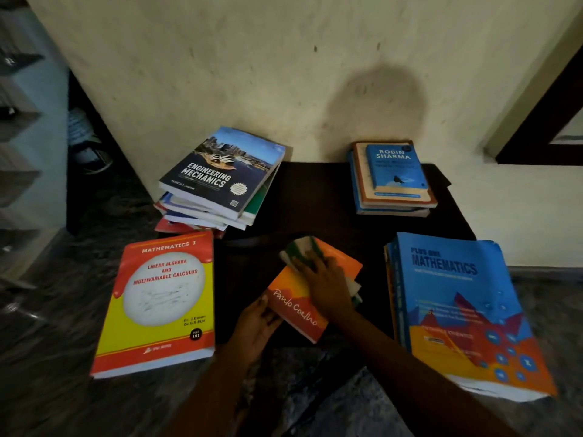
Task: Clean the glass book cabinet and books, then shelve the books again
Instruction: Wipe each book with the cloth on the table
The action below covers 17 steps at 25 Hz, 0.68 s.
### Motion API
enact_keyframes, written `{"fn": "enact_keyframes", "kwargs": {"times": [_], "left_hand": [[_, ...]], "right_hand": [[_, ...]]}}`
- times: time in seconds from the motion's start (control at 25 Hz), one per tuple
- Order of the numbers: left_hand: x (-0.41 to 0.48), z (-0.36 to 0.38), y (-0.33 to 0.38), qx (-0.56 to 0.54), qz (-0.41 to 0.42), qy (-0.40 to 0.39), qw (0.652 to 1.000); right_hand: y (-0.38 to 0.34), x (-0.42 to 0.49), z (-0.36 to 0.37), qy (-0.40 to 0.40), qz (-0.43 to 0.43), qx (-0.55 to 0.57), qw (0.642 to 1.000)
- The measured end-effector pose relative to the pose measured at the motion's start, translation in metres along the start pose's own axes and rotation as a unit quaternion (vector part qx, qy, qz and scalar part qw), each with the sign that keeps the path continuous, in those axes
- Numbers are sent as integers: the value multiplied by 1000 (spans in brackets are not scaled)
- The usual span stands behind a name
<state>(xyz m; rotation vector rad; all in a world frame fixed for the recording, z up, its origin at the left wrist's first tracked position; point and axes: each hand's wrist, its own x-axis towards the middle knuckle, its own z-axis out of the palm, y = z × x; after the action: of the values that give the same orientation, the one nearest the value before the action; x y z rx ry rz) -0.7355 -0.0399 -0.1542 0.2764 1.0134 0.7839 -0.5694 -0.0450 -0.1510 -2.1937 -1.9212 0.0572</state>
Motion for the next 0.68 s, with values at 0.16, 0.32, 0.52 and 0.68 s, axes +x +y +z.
{"fn": "enact_keyframes", "kwargs": {"times": [0.16, 0.32, 0.52, 0.68], "left_hand": [[-8, -2, -1, -69, -27, -26, 997], [-5, 0, -3, -27, -6, -9, 1000], [-1, -3, -3, 24, 8, -23, 999], [1, -3, -5, 24, 20, -22, 999]], "right_hand": [[-59, -67, 15, -16, -77, 76, 994], [-21, -48, -9, 51, -43, 70, 995], [46, -22, -25, 12, 136, -15, 990], [9, -68, 0, 22, 71, -21, 997]]}}
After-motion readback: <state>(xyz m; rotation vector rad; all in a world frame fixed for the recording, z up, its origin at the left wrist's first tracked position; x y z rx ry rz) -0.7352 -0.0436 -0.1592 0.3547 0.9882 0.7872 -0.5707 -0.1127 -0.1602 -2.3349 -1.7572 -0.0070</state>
